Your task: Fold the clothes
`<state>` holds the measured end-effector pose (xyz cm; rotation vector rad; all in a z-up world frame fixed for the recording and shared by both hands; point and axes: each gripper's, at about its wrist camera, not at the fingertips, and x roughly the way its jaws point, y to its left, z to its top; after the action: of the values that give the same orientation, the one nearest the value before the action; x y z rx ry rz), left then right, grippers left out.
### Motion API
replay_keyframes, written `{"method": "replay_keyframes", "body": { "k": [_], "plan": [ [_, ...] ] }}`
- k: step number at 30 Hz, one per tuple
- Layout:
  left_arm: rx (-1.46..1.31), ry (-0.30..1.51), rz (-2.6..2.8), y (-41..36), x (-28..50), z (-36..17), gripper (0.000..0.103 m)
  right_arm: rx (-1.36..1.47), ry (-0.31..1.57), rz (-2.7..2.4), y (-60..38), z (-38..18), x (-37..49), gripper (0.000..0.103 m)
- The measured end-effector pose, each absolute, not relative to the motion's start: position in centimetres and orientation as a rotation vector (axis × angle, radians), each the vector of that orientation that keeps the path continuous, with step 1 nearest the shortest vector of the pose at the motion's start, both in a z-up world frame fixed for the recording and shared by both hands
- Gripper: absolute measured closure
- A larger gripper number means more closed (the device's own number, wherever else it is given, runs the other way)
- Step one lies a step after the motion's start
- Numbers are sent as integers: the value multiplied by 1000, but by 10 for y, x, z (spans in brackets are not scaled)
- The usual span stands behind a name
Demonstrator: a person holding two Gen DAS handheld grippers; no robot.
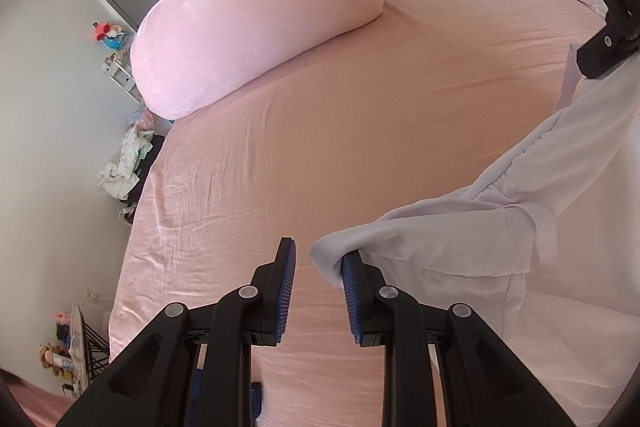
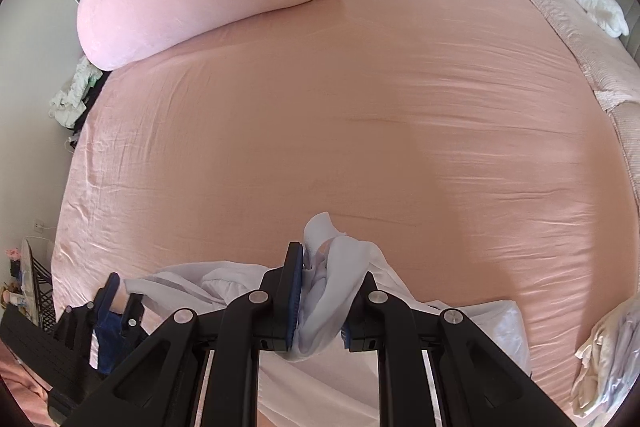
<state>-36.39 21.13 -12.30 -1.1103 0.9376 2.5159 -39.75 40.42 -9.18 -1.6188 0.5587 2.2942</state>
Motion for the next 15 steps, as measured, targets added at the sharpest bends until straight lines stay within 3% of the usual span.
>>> {"method": "replay_keyframes", "body": {
  "k": [4,15],
  "plan": [
    [-1175,923,2552,209,-381,-131,82,-1702,487,2201,407,-105,-412,88],
    [-1106,1064,2687,205,-398,-148,82,-1539,856,2228,442,-127,-415,88]
  ]
}}
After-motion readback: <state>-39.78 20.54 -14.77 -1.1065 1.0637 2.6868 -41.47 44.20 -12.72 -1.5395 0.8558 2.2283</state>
